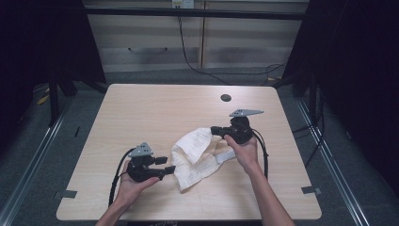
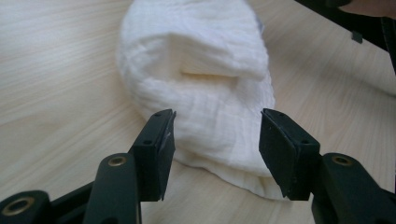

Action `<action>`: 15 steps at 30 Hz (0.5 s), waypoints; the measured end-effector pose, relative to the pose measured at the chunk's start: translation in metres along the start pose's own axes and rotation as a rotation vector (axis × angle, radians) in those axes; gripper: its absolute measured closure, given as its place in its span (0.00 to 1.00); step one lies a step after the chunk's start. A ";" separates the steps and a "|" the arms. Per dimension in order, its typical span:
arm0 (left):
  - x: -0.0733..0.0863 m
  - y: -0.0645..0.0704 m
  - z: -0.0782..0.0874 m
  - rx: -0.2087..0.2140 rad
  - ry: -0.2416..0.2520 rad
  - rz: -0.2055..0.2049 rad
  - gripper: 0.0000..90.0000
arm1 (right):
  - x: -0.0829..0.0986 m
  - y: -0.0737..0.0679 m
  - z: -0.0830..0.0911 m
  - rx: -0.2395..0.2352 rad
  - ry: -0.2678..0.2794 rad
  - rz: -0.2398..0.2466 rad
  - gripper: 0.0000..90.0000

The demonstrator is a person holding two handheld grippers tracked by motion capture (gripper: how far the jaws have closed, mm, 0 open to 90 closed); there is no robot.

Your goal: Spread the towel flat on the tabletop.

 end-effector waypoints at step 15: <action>0.021 0.015 -0.028 0.012 -0.124 -0.090 0.66 | 0.050 0.020 -0.048 0.015 -0.172 -0.025 0.99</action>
Point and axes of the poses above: each handheld gripper's, and its own axes: z roughly backward along the jaws, x roughly out of its underside, y roughly to its right, the point moved 7 cm from there along -z, roughly forward along the jaws, and after that the axes turned 9 degrees about z, right-handed, at the moved point
